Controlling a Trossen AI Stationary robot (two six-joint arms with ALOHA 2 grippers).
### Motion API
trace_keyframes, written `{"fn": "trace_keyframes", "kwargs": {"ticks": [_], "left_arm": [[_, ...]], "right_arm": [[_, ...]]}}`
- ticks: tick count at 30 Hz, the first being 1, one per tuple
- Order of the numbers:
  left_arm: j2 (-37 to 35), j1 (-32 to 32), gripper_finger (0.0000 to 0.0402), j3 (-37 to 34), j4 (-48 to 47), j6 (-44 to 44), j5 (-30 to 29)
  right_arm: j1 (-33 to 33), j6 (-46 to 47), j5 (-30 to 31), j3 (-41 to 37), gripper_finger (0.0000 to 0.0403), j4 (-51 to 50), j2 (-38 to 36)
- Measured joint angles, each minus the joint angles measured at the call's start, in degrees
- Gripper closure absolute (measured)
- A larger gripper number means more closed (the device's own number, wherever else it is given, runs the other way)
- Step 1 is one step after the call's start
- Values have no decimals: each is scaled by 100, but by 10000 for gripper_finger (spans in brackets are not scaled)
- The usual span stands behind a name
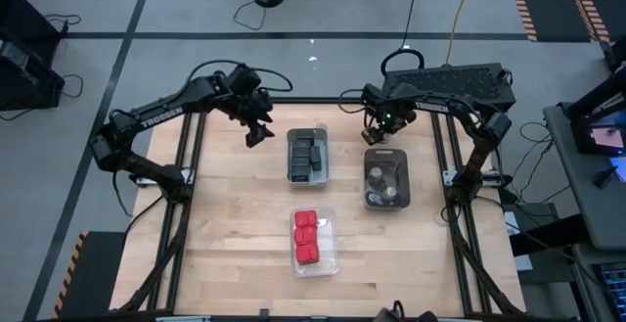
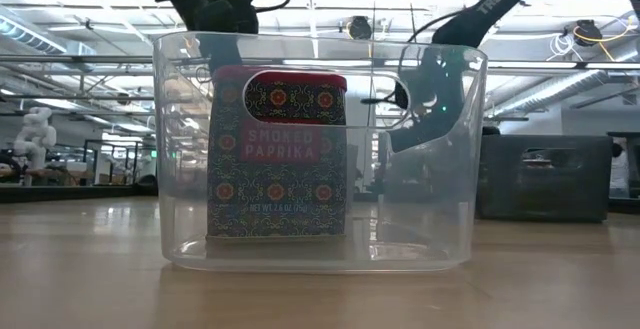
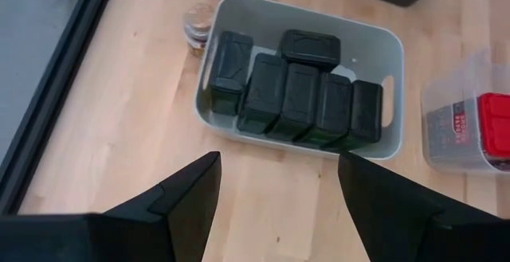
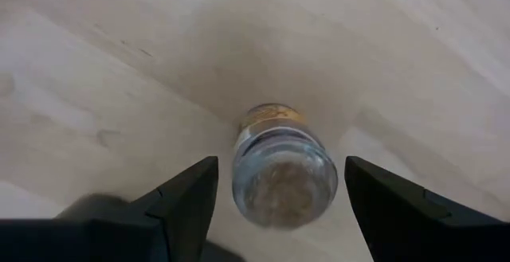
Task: Sort spices by type
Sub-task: Put the brown spice bottle into the black bin
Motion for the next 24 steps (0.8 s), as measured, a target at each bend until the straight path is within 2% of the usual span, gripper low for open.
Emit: {"fn": "trace_keyframes", "kwargs": {"ticks": [7,14,24], "left_arm": [[0,-143,142,0,18,0,9],[0,-174,142,0,105,13,9],[0,-174,142,0,127,2,6]], "right_arm": [[0,-129,24,0,159,193,92],[0,-141,-17,13,256,-29,70],[0,-149,-11,11,258,-188,70]]}}
